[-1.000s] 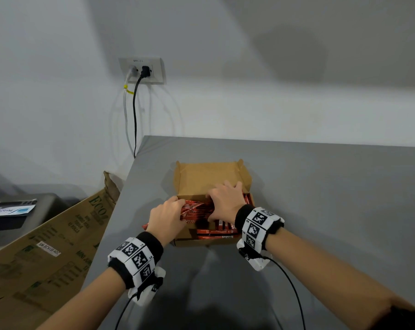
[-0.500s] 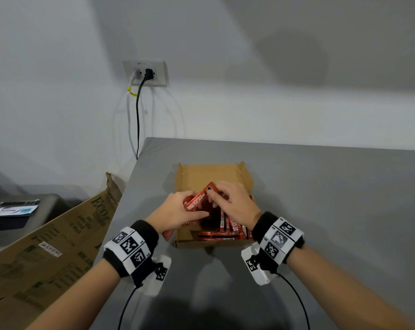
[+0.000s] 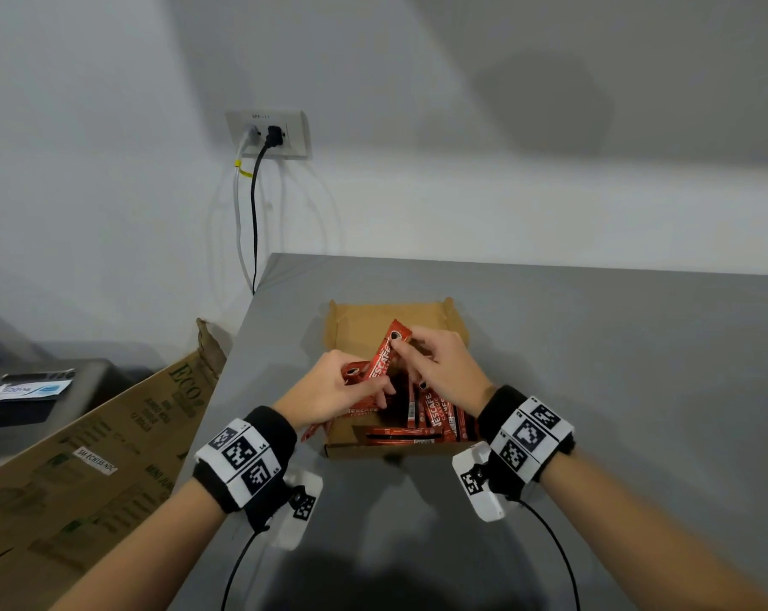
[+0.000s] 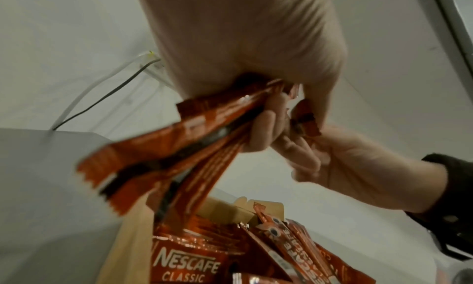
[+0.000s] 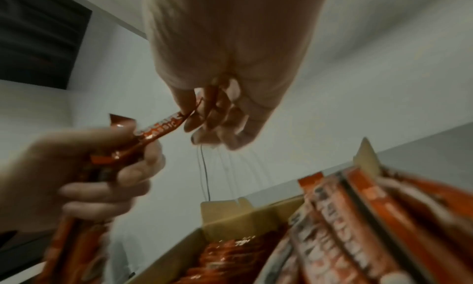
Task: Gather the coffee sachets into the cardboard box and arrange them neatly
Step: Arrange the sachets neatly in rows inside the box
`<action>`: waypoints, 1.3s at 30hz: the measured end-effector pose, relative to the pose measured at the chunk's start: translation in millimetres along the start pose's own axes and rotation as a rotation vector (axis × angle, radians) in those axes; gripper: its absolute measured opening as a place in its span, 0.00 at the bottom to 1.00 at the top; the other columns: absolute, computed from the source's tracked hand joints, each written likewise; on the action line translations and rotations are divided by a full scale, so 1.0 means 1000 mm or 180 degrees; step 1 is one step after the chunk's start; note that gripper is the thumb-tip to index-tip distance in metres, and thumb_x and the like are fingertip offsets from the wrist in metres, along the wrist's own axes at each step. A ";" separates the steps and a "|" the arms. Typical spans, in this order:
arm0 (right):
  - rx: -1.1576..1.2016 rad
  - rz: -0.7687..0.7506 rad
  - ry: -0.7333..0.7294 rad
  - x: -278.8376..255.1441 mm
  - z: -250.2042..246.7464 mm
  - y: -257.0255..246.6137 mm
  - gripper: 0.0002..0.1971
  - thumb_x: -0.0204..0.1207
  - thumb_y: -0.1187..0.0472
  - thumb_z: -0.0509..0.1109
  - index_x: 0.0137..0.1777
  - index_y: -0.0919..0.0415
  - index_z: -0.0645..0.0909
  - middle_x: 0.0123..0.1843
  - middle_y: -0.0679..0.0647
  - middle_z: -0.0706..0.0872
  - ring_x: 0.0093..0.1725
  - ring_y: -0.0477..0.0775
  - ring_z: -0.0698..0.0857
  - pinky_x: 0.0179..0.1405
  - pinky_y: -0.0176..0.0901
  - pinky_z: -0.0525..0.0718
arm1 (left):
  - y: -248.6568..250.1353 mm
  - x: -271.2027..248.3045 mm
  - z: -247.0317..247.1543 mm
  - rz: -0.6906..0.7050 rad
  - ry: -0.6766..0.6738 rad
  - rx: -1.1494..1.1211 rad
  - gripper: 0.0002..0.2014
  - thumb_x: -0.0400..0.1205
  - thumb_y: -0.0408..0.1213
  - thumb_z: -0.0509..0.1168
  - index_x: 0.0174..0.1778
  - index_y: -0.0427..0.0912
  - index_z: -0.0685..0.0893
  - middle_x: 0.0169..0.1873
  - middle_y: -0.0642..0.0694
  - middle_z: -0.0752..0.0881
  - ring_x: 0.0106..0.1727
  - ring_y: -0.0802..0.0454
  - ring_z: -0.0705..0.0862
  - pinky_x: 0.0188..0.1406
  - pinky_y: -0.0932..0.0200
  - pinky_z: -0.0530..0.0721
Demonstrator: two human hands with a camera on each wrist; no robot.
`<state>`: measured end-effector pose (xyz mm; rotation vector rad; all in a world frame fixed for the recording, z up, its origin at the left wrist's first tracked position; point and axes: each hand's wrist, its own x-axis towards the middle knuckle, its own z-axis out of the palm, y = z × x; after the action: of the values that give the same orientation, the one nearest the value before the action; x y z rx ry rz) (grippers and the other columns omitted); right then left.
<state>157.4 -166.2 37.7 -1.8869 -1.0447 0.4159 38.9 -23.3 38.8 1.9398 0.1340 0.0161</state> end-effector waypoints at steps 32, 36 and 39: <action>-0.2688 0.0062 -0.1401 0.023 0.046 -0.007 0.03 0.75 0.66 0.65 0.46 0.63 0.80 0.49 0.61 0.86 0.49 0.62 0.83 0.44 0.49 0.79 | -0.047 0.008 -0.002 -0.0681 0.0232 0.2860 0.05 0.75 0.42 0.67 0.38 0.49 0.76 0.37 0.51 0.82 0.42 0.48 0.83 0.40 0.58 0.81; -0.2811 0.0060 -0.1425 0.021 0.049 -0.006 0.06 0.75 0.66 0.65 0.51 0.64 0.79 0.53 0.62 0.84 0.53 0.64 0.83 0.47 0.50 0.77 | -0.049 0.006 0.000 -0.0723 0.0188 0.2813 0.09 0.73 0.44 0.70 0.45 0.47 0.81 0.41 0.49 0.84 0.44 0.47 0.84 0.44 0.55 0.83; -0.2725 0.0063 -0.1384 0.021 0.050 -0.006 0.06 0.76 0.67 0.64 0.51 0.65 0.78 0.53 0.62 0.84 0.52 0.64 0.83 0.45 0.50 0.77 | -0.050 0.007 0.000 -0.0725 0.0283 0.2821 0.07 0.75 0.43 0.67 0.44 0.46 0.80 0.39 0.49 0.83 0.43 0.47 0.83 0.42 0.57 0.82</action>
<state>134.6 -119.9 18.4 -2.6244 -1.6759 0.4384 41.7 -4.3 -8.2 2.7943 0.4847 -0.1286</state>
